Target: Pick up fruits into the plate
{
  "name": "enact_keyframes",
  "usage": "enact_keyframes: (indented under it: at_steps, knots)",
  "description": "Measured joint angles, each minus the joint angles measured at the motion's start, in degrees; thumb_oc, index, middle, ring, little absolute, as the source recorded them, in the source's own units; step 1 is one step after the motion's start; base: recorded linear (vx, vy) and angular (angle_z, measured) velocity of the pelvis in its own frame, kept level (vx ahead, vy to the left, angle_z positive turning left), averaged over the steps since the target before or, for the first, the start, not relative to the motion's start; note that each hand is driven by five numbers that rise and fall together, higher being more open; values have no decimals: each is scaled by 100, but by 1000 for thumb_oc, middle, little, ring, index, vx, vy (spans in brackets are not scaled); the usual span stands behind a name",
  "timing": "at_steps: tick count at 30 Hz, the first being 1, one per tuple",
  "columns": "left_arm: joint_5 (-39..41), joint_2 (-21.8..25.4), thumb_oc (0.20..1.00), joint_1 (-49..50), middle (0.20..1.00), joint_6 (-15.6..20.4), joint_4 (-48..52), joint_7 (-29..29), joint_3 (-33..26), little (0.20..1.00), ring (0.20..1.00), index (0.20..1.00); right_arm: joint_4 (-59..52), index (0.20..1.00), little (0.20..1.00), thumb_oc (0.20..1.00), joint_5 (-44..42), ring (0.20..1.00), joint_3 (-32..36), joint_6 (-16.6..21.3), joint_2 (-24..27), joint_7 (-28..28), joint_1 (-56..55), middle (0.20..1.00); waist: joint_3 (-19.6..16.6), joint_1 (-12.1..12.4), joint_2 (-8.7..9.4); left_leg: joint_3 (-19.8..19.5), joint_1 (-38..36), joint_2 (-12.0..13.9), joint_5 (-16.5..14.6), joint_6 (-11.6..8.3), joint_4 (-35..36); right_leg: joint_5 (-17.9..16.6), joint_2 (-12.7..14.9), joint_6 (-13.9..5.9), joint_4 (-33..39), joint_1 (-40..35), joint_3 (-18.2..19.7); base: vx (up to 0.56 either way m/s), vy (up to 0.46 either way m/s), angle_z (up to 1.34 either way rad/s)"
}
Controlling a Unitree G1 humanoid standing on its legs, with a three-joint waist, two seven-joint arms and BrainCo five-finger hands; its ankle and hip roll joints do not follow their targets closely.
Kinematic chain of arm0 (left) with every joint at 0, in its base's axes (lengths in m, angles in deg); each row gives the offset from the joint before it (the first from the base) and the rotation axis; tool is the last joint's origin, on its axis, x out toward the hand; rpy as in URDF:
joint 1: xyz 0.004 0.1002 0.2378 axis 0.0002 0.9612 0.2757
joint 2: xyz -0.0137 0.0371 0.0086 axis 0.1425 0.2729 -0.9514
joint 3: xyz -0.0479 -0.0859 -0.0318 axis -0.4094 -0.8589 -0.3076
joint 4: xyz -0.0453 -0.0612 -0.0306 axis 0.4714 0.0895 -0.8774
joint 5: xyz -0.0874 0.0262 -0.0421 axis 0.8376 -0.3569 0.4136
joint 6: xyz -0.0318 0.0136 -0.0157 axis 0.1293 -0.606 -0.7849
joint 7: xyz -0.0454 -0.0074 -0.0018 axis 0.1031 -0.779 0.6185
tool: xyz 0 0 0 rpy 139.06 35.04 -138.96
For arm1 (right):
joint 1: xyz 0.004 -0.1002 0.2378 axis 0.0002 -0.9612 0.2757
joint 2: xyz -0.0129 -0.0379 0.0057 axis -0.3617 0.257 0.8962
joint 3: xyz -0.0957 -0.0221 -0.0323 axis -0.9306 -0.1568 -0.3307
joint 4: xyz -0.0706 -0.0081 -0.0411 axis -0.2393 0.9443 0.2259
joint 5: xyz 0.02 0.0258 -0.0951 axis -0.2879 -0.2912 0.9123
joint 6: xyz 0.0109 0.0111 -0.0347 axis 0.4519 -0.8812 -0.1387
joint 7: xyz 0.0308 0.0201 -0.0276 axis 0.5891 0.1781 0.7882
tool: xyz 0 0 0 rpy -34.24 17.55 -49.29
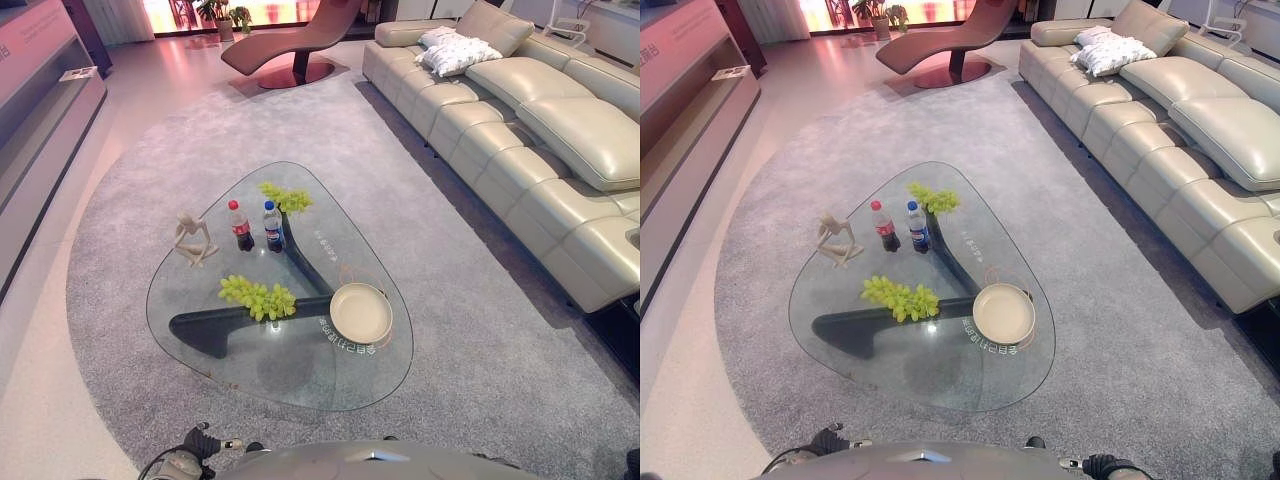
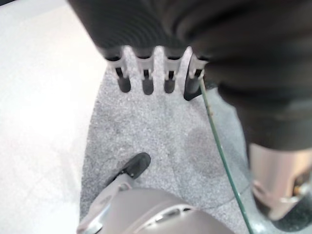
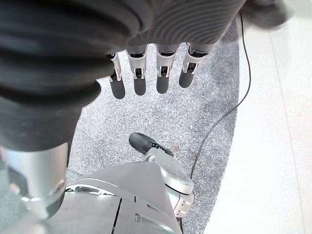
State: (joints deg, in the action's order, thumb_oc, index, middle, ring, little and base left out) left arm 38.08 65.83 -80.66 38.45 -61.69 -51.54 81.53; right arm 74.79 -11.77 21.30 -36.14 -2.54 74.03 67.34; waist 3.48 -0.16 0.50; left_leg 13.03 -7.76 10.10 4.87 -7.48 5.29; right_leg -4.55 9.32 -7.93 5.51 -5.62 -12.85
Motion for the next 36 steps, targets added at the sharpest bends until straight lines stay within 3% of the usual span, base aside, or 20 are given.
enact_keyframes:
  at_steps: [26, 32, 36]
  knots:
    - [-8, 1, 1000, -9, 1000, 164, 6, -248, -2, 1000, 1000, 1000, 25, 1000, 1000, 1000, 1, 1000, 105, 1, 2, 11, -4, 1000, 5, -26, -56, 15, -1, -2, -1, 0, 0, 0, 0, 0, 0, 15, 21, 0, 0, 0]
    - [-658, 89, 1000, -85, 1000, 452, 67, -533, 65, 1000, 1000, 1000, 27, 1000, 1000, 1000, 10, 1000, 105, -1, 62, 37, 19, 1000, 39, -49, -92, 94, -35, -6, -18, 1, 3, 0, 1, -1, 0, 41, 107, -9, 22, -6]
    - [-1230, 509, 1000, -347, 1000, 511, 421, -903, 525, 1000, 1000, 1000, 21, 1000, 1000, 1000, 42, 1000, 99, -39, 355, 158, 154, 1000, 120, -153, -198, 157, 54, -10, -16, 6, 6, -7, 3, 8, -2, 174, 174, -45, 65, -8]
